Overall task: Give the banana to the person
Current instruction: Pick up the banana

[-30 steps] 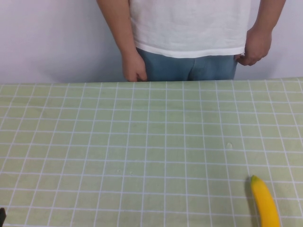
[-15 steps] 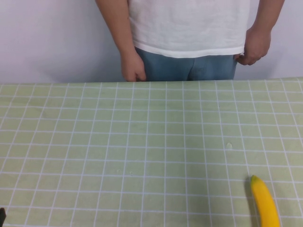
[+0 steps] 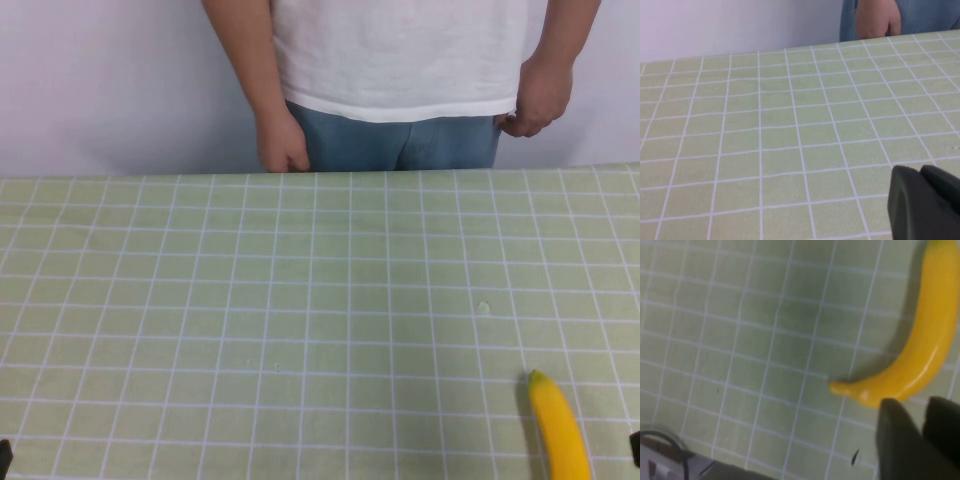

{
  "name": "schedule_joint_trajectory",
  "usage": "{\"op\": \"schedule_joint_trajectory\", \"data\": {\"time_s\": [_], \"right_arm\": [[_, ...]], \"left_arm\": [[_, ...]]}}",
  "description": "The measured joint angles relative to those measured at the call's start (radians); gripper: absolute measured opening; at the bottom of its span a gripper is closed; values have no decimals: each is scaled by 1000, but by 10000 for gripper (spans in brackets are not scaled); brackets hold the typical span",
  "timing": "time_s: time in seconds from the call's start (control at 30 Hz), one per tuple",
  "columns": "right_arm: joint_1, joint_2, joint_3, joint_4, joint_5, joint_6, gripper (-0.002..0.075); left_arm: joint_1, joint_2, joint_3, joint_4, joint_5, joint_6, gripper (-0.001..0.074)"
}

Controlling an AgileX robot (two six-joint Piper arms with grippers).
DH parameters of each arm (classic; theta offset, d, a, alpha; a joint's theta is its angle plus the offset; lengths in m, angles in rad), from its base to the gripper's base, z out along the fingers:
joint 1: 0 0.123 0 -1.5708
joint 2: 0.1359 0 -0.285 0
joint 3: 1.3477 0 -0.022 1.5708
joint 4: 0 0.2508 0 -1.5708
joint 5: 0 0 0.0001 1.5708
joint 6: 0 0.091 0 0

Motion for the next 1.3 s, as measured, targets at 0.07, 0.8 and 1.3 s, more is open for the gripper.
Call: {"op": "schedule_joint_trajectory", "data": {"time_s": [0.07,0.8,1.3], "right_arm": [[0,25,0,-5,10,22,144],[182,146,158,-129,-273,359,413],[342,492,158,-232,-451,536,564]], "left_arm": [[0,0,0,0,0,0,2],[0,0,0,0,0,0,1],[0,0,0,0,0,0,1]]}}
